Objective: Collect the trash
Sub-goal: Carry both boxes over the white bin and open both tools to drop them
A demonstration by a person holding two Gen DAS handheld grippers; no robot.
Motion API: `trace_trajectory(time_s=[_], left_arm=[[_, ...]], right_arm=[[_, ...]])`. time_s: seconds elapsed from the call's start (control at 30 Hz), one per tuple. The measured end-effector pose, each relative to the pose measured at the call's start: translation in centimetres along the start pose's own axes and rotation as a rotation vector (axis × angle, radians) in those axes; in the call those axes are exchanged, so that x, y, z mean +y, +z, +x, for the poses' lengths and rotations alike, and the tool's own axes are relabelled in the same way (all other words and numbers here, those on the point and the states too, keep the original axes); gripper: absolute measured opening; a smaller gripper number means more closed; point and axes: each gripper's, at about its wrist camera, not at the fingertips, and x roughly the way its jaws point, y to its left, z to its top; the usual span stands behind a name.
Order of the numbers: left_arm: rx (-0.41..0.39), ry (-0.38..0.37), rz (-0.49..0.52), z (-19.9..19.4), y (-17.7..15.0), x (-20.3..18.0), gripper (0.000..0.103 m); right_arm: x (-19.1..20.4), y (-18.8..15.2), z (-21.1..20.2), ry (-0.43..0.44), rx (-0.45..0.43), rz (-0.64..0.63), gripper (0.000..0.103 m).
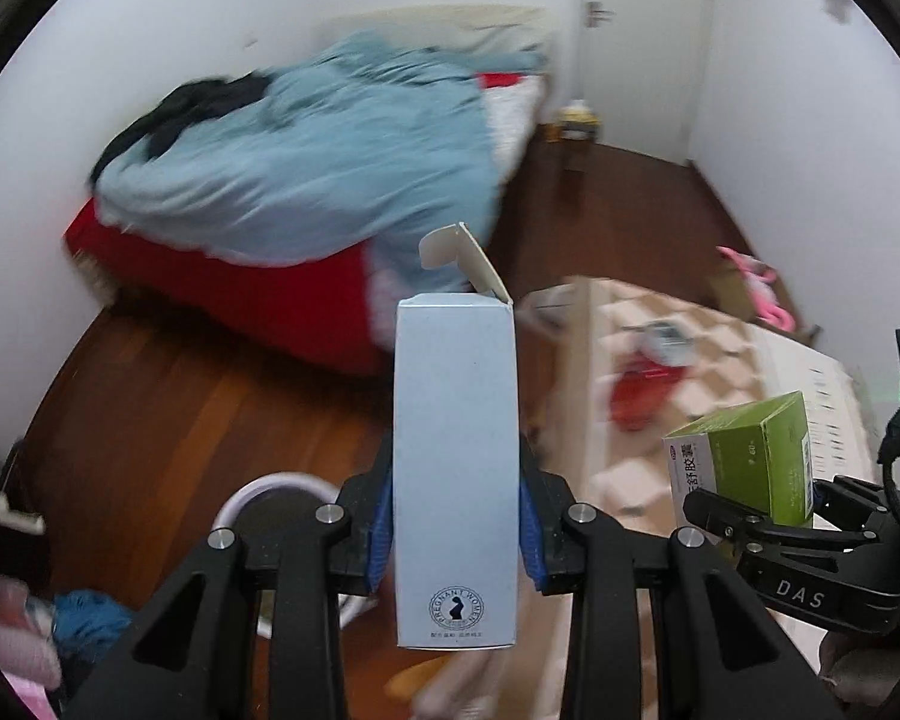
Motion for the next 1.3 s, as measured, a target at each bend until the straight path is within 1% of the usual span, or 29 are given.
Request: trace_trajectory(time_s=[0.03, 0.07, 0.17, 0.2, 0.23, 0.27, 0.3, 0.37, 0.43, 0.57, 0.67, 0.73, 0.77, 0.8, 0.83, 0.87, 0.93, 0.97, 1.0, 1.03, 1.07, 1.2, 1.3], left_arm=[[0.019, 0.023, -0.027, 0.7, -0.5, 2.4, 0.030], [0.033, 0.035, -0.047, 1.3, -1.1, 3.9, 0.030], [0.099, 0.053, -0.131, 3.9, -2.9, 9.2, 0.030], [0.119, 0.048, -0.161, 4.7, -3.3, 10.7, 0.030], [0.153, 0.033, -0.203, 6.2, -4.0, 12.9, 0.030], [0.175, 0.022, -0.236, 7.2, -4.4, 14.3, 0.030], [0.202, 0.009, -0.277, 8.7, -5.1, 16.2, 0.030], [0.256, -0.018, -0.337, 10.9, -6.2, 18.7, 0.031], [0.300, -0.034, -0.399, 13.3, -7.4, 21.0, 0.031], [0.376, -0.050, -0.478, 17.0, -8.5, 24.2, 0.031], [0.424, -0.083, -0.515, 19.0, -9.1, 25.7, 0.032], [0.457, -0.073, -0.531, 19.7, -9.5, 26.2, 0.034], [0.469, -0.056, -0.531, 19.9, -9.6, 26.6, 0.049], [0.472, -0.044, -0.533, 19.9, -9.7, 26.9, 0.075], [0.459, -0.034, -0.553, 19.6, -10.0, 27.3, 0.086], [0.446, -0.025, -0.565, 19.3, -10.2, 27.6, 0.093], [0.443, 0.007, -0.571, 18.6, -10.8, 28.1, 0.093], [0.445, 0.033, -0.564, 18.3, -11.1, 28.3, 0.094], [0.442, 0.062, -0.550, 17.9, -11.4, 28.3, 0.096], [0.438, 0.098, -0.533, 17.5, -11.8, 28.2, 0.097], [0.432, 0.131, -0.521, 17.2, -12.0, 28.1, 0.098], [0.414, 0.226, -0.489, 15.4, -13.4, 27.6, 0.098], [0.408, 0.267, -0.459, 14.3, -14.0, 26.7, 0.098]], right_arm=[[1.7, 0.0, 0.8, 0.015, 0.008, -0.016, 0.064], [4.3, 0.1, 2.2, 0.038, 0.025, -0.038, 0.064], [9.5, 0.0, 5.4, 0.077, 0.066, -0.078, 0.064], [11.7, -0.2, 7.1, 0.094, 0.089, -0.093, 0.064], [12.7, -0.3, 8.0, 0.102, 0.102, -0.099, 0.064], [14.7, -0.5, 9.8, 0.115, 0.127, -0.110, 0.064], [15.9, -0.6, 11.2, 0.123, 0.146, -0.114, 0.064], [18.6, -0.9, 14.5, 0.149, 0.198, -0.116, 0.064], [20.4, -1.2, 17.3, 0.169, 0.237, -0.111, 0.064], [23.2, -2.0, 23.1, 0.191, 0.326, -0.089, 0.064], [24.8, -2.4, 26.1, 0.196, 0.370, -0.075, 0.064], [25.3, -2.5, 27.2, 0.200, 0.383, -0.074, 0.064], [25.8, -2.6, 28.0, 0.194, 0.389, -0.076, 0.064], [26.1, -2.4, 28.7, 0.195, 0.393, -0.074, 0.065], [26.4, -2.4, 29.4, 0.202, 0.401, -0.066, 0.066], [26.6, -2.4, 29.8, 0.214, 0.414, -0.060, 0.067], [27.0, -2.1, 30.7, 0.249, 0.438, -0.054, 0.068], [27.3, -2.2, 31.0, 0.258, 0.439, -0.064, 0.075], [27.3, -2.1, 31.0, 0.260, 0.433, -0.072, 0.090], [27.0, -2.0, 31.2, 0.267, 0.429, -0.076, 0.096], [26.9, -2.2, 30.9, 0.273, 0.419, -0.084, 0.099], [26.4, -2.3, 30.6, 0.245, 0.399, -0.108, 0.099], [26.0, -2.8, 29.5, 0.187, 0.368, -0.157, 0.099]])
